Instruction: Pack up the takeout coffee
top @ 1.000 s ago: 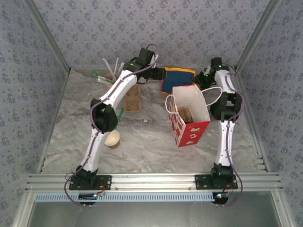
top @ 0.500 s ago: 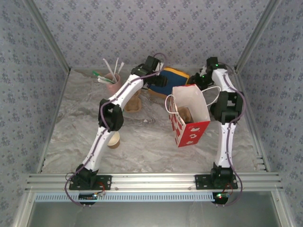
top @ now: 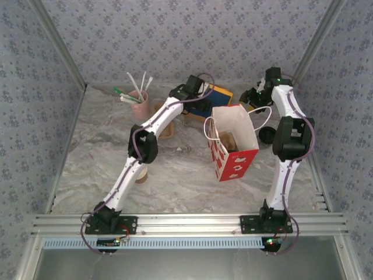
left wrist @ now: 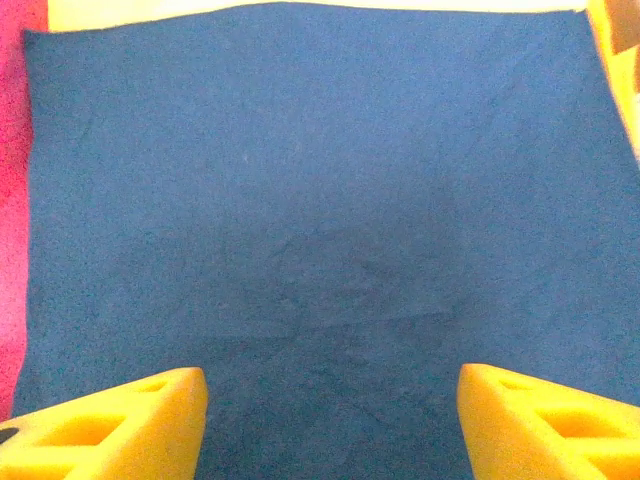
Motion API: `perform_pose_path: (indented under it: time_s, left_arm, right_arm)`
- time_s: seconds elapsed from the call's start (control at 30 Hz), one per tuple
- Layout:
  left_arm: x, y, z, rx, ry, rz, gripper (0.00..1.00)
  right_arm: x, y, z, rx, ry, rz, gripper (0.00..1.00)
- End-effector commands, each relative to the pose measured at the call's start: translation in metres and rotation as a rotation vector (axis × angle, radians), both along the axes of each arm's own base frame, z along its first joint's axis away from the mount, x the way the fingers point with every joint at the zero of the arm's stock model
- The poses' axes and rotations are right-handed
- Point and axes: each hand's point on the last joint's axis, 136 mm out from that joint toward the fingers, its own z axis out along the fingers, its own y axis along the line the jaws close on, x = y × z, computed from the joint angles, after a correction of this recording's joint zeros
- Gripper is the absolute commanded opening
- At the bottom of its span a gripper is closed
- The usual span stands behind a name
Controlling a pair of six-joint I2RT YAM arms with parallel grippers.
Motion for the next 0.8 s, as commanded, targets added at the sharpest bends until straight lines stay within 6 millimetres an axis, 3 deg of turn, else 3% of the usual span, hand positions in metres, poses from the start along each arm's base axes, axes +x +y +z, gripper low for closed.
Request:
perform_pose_path:
  time_s: [0.0,0.17,0.23,0.37,0.77]
  left_arm:
    - [0.002,0.001,-0.015,0.058,-0.016,-0.016,0.66]
    - [-0.001,0.003,-0.027,0.081,0.004,-0.021,0.55]
    - [0.000,0.003,-0.022,0.079,-0.004,-0.016,0.37]
    - [0.001,0.003,-0.008,0.071,-0.025,-0.016,0.21]
    - [0.001,0.007,0.087,-0.009,-0.151,0.013,0.18]
  right_arm:
    - [-0.004,-0.004,0.016,-0.012,-0.038,-0.003,0.55]
    - [-0.006,-0.004,0.013,-0.002,-0.029,-0.008,0.54]
    - [-0.006,-0.003,0.013,-0.001,-0.031,-0.009,0.54]
    - [-0.005,-0.001,0.012,-0.004,-0.030,-0.008,0.54]
    - [-0.009,-0.001,0.023,-0.027,-0.049,-0.008,0.54]
